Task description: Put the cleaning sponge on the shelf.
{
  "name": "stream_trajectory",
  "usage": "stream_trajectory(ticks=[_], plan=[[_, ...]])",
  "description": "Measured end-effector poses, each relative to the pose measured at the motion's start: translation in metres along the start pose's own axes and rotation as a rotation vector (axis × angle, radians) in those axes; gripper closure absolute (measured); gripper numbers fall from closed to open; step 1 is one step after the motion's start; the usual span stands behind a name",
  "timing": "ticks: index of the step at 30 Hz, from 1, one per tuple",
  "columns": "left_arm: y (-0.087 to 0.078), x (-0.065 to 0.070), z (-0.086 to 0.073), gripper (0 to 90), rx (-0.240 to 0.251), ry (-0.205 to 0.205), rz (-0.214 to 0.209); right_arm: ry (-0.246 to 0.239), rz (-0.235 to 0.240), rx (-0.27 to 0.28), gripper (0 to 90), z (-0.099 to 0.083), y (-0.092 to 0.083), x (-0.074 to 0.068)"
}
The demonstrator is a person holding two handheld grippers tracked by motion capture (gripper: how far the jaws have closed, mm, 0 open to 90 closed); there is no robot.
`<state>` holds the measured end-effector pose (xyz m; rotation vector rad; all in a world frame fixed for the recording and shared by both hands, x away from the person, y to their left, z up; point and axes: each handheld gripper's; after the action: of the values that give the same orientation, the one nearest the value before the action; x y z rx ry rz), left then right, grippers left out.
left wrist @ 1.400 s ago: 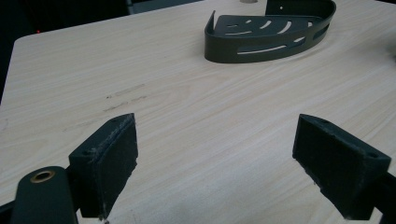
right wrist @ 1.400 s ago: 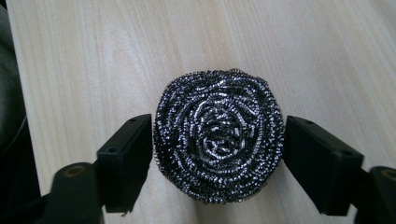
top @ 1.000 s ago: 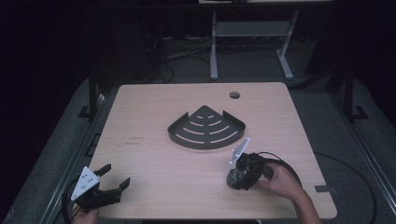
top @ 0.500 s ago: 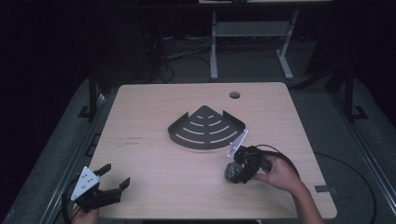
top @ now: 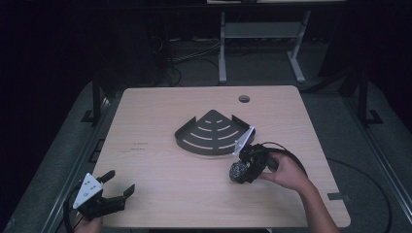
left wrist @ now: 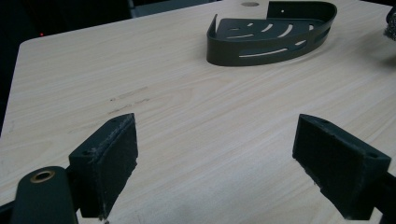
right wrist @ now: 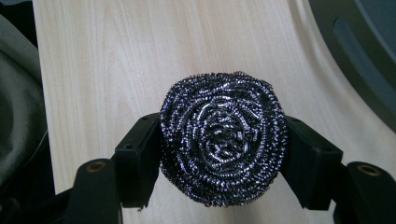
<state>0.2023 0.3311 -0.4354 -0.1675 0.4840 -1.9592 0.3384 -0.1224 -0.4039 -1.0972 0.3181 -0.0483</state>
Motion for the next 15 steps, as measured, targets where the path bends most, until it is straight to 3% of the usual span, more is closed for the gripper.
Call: stream_trajectory(ticks=[15], plan=[[-0.001, -0.001, 0.000, 13.3, 0.005, -0.003, 0.001, -0.016, -0.006, -0.036, 34.2, 0.020, -0.005, 0.008]])
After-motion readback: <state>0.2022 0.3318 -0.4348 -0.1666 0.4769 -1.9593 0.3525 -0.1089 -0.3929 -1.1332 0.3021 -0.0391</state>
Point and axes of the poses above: each handheld gripper's, and its own axes: y roughly forward along the jaws, z roughly out of its top, x roughly to its right, and after that the axes turned 7 degrees about z, right-handed
